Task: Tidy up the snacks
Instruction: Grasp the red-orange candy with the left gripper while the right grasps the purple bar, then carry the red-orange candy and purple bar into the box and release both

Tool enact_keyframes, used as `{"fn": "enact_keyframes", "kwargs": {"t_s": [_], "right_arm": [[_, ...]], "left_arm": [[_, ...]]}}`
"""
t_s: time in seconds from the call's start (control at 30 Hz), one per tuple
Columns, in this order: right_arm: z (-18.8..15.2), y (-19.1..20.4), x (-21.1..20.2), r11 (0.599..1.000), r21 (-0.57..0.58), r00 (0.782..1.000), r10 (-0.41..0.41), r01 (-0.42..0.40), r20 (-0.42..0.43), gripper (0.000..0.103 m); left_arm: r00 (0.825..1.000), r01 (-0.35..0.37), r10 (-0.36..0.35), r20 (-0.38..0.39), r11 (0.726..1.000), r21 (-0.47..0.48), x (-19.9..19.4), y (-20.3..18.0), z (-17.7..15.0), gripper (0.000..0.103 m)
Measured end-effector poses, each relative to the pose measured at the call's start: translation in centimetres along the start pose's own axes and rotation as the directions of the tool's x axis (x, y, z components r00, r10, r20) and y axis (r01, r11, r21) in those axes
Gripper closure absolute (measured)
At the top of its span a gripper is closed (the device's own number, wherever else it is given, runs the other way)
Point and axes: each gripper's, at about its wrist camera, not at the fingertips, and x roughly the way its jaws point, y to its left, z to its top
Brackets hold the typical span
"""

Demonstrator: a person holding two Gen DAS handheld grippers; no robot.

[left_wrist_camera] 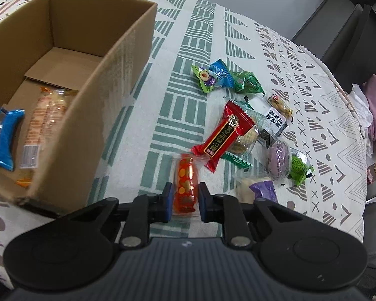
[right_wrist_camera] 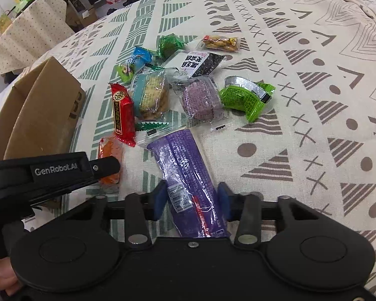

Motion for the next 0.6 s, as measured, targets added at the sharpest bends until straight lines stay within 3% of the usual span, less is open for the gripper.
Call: {"fn": "enact_keyframes", "kwargs": {"t_s": [0.6], "right_arm": [[0.0, -0.3, -3.4, 0.992, 0.051, 0.99, 0.109, -0.114, 0.092, 0.071]], "left_arm": [[0.995, -0.022, 0.02, 0.097, 1.0, 0.02, -6.0, -0.8, -0.7, 0.088]]}}
